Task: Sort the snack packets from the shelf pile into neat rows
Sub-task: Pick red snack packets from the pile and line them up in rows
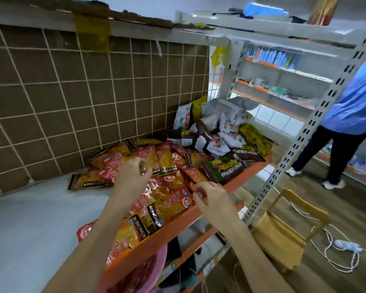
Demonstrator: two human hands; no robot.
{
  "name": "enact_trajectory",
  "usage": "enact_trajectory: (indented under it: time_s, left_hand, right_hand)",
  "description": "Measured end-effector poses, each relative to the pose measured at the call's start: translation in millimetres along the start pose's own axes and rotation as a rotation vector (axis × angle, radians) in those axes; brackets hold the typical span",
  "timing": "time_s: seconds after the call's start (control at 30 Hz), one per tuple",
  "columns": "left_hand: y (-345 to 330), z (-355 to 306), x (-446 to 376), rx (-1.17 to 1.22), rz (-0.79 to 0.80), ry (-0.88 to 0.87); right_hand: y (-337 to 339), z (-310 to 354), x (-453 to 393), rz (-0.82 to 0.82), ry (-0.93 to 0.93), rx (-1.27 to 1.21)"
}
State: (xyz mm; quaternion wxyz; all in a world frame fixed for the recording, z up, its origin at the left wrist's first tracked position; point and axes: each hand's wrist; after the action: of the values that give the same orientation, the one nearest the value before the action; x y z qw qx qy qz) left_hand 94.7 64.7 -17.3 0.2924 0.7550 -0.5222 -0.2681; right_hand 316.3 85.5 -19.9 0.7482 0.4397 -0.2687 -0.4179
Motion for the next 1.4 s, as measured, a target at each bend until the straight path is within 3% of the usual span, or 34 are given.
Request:
enact_trajectory:
  time_s: [0.43, 0.6, 0.7, 0.93, 1.1, 1.27, 1.4]
  left_hand:
    - [-5, 2, -46, -0.177, -0.066, 0.240]
    - [-28, -4, -68, -0.400, 0.044, 0.522]
    - [-42, -8, -76, -0.424, 0.029, 0.635]
    - [-44, -7, -93, -0.176, -0.022, 0.786]
    - [-47, -19, -93, -0.155, -0.066, 0.869]
    - [-59, -39, -81, -0.029, -0.277, 0.802]
    - [-61, -53, -76, 0.173, -0.398, 0.654]
  right_hand:
    - [8, -12, -148, 0.065, 0.297, -0.016]
    - [-8, -17, -190, 0.197, 0.275, 0.118]
    - [-17, -21, -197, 0.228, 0.287, 0.119]
    - [-16, -20, -209, 0.323, 0.264, -0.076]
    - [-16, -21, -210, 0.337, 0.250, -0.136]
    - [-15, -22, -202, 0.250, 0.344, -0.295]
    - [-8, -26, -202, 0.357, 0.377, -0.574]
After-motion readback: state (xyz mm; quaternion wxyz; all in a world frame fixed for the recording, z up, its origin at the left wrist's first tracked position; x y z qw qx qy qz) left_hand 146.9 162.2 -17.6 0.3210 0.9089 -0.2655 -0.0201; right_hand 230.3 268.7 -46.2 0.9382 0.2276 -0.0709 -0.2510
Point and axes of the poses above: each hand's wrist, its own x-axis away from the middle knuckle, its own y-axis out of the back of the hand, z = x × y, and after that the axes turned 12 degrees about z, right-handed
